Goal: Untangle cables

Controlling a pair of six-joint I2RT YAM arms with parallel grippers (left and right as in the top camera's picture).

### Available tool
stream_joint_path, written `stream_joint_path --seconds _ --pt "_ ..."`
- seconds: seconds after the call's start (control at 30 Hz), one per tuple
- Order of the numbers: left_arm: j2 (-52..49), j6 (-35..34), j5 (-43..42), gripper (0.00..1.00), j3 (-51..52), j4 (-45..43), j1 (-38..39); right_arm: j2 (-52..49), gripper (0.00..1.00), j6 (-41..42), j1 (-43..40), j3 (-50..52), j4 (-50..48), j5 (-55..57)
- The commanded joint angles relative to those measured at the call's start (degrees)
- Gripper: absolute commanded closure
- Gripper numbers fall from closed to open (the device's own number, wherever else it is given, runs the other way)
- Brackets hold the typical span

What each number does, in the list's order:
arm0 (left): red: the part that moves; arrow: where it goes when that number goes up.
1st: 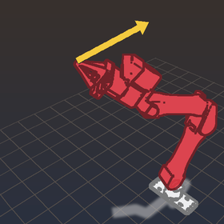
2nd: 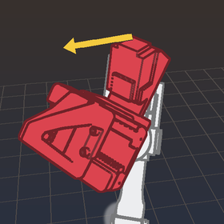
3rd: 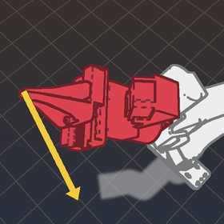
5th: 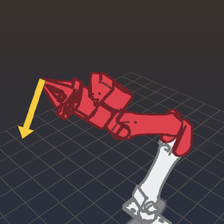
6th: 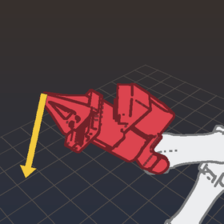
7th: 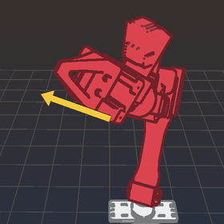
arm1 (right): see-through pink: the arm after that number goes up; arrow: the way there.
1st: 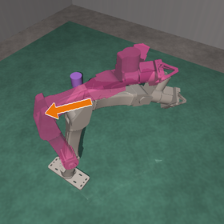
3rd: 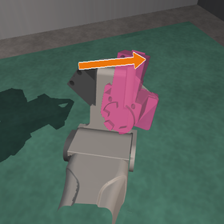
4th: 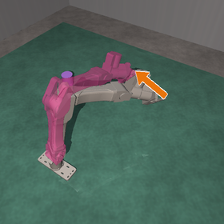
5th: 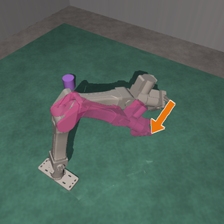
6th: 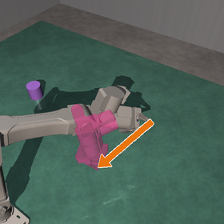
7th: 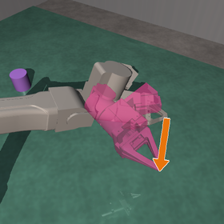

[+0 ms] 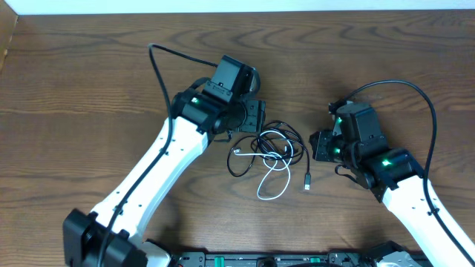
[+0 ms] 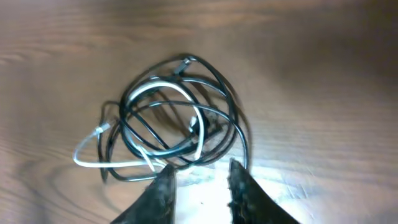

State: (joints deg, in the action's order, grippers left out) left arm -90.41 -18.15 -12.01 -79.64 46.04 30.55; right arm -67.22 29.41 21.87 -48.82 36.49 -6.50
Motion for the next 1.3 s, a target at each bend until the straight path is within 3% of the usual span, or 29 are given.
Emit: stream_joint_path --seconds 0.0,0.1,0.33,0.73,0.87,1.13,1.23,1.27 --pt "-3.9 0.3 0.5 0.35 -0.1 0.0 0.0 0.0 0.73 -0.2 -0.2 -0.5 3.8 4.0" --pt "-7.8 0.3 0.5 0.35 -0.1 0.0 0.0 0.0 0.68 0.5 -0.2 -0.5 6.6 5.6" --pt "-14.2 0.3 -4.0 0.35 -0.1 -2.3 0.0 0.0 0.66 0.5 -0.2 -0.5 7.3 5.5" --pt "-22.7 -0.2 -4.1 0.35 -0.1 -5.9 0.2 0.0 0.62 0.5 -0.2 -0.5 7.7 5.5" --pt "-25.3 -3.3 -4.1 0.36 -0.1 -6.2 0.9 0.0 0.6 0.5 -0.2 -0.5 7.7 5.5" --pt "-26.2 -4.7 -9.8 0.58 -0.1 -9.9 3.2 0.0 0.62 0.6 -0.2 -0.5 7.9 5.5" --pt "-26.2 -4.7 -9.9 0.74 -0.1 -9.8 3.6 0.0 0.61 0.6 -0.2 -0.5 8.5 5.5" --pt "-26.2 -4.7 -10.1 0.87 -0.1 -9.7 3.6 0.0 0.61 0.5 -0.2 -0.5 8.7 5.5"
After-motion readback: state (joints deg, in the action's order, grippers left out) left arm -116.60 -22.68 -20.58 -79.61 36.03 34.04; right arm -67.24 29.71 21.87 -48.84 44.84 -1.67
